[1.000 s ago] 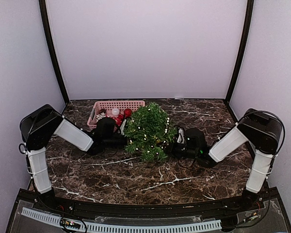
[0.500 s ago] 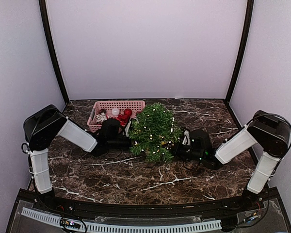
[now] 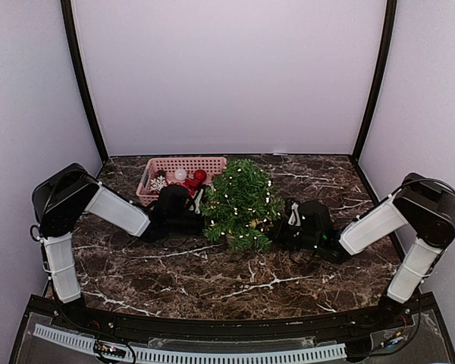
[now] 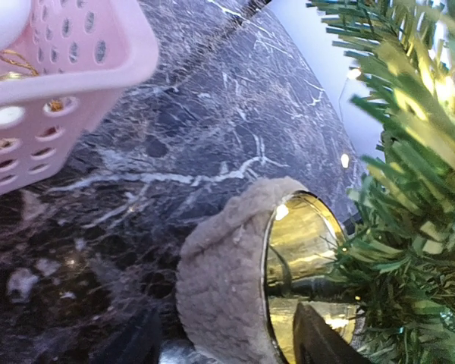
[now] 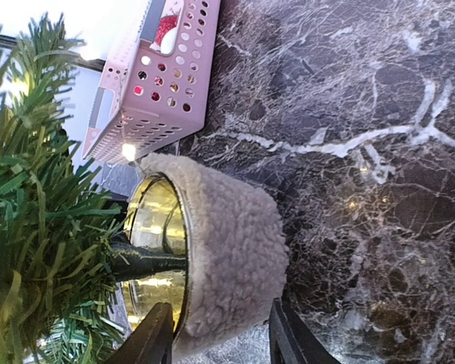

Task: Decorate the small christmas tree
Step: Move the Christmas tree to the center of the board.

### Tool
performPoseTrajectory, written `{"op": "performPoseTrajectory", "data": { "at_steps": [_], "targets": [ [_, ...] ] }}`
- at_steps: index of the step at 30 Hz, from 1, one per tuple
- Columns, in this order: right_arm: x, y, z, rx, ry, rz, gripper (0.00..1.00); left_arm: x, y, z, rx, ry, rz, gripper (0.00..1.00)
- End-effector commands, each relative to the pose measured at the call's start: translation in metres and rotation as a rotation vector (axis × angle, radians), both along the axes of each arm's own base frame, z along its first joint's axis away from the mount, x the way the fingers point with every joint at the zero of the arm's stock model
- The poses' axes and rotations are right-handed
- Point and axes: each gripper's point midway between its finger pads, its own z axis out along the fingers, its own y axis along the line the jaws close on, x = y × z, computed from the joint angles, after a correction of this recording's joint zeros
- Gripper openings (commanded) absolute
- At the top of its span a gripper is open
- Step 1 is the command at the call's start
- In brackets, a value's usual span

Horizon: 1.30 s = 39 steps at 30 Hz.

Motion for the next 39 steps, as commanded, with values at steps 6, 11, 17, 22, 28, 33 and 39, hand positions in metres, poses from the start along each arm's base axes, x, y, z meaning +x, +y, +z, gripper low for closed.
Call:
{"op": "performPoseTrajectory", "data": {
  "at_steps": [6, 11, 17, 22, 28, 33, 39],
  "targets": [
    [0.0, -0.028, 0.002, -0.061, -0.017, -0.075, 0.53, 0.001, 0.048, 0.006, 0.085, -0.05, 0.113, 0.72],
    [-0.001, -0.038, 0.003, -0.076, -0.02, -0.095, 0.55, 0.0, 0.059, 0.014, 0.062, -0.068, 0.125, 0.75],
    [0.0, -0.04, 0.008, -0.078, -0.034, -0.093, 0.6, -0.006, 0.053, 0.026, 0.011, -0.089, 0.081, 0.76],
    [-0.001, -0.04, 0.01, -0.08, -0.045, -0.089, 0.63, -0.008, 0.056, 0.043, -0.064, -0.112, 0.087, 0.73],
    [-0.002, -0.042, 0.014, -0.076, -0.052, -0.088, 0.63, -0.007, 0.079, 0.057, -0.091, -0.127, 0.157, 0.62],
    [0.001, -0.049, 0.024, -0.091, -0.087, -0.124, 0.63, -0.011, 0.106, 0.055, -0.039, -0.134, 0.223, 0.62],
    [0.002, -0.062, 0.032, -0.132, -0.12, -0.159, 0.64, -0.011, 0.159, 0.059, 0.067, -0.14, 0.35, 0.65]
  ]
}}
